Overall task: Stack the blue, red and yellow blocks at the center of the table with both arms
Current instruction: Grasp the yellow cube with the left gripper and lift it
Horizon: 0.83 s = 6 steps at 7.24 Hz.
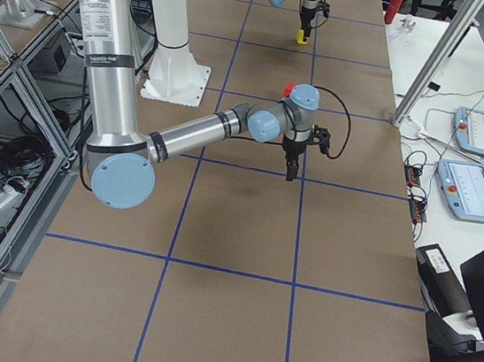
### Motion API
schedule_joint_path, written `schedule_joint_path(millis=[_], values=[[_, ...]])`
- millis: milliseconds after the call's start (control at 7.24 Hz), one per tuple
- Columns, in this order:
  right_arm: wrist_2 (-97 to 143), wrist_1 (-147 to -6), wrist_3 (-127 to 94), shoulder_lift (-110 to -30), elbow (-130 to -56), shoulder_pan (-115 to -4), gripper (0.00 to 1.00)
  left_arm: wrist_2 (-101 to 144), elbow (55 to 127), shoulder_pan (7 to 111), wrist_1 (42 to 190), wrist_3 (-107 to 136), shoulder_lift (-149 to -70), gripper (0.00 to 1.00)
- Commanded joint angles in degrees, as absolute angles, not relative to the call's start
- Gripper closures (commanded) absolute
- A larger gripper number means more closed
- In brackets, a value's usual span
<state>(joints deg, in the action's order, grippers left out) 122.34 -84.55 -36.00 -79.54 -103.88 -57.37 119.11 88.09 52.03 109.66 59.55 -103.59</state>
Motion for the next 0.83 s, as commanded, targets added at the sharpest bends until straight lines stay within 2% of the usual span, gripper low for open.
schedule_joint_path(millis=[0,138,276,414,552,690], values=[[122.34,-84.55,-36.12,-79.54,-104.59,-57.39,0.00,119.27,88.24,51.94,109.25,59.76,-103.71,1.00],[122.34,-84.55,-36.12,-79.45,-104.68,-57.39,0.00,122.75,90.07,51.94,107.86,62.81,-106.58,1.00],[122.34,-84.55,-36.12,-79.45,-104.59,-57.39,0.00,126.44,93.22,51.68,99.66,63.97,-111.83,1.00],[122.43,-84.55,-36.04,-79.80,-105.29,-57.57,0.00,126.21,93.51,51.33,86.53,63.81,-123.46,1.00],[122.43,-84.64,-35.95,-79.98,-105.38,-58.18,0.00,125.60,93.60,48.20,82.05,63.90,-131.14,1.00],[122.34,-84.64,-35.60,-80.07,-105.12,-58.44,0.00,121.25,93.78,45.12,82.18,63.90,-135.40,1.00]])
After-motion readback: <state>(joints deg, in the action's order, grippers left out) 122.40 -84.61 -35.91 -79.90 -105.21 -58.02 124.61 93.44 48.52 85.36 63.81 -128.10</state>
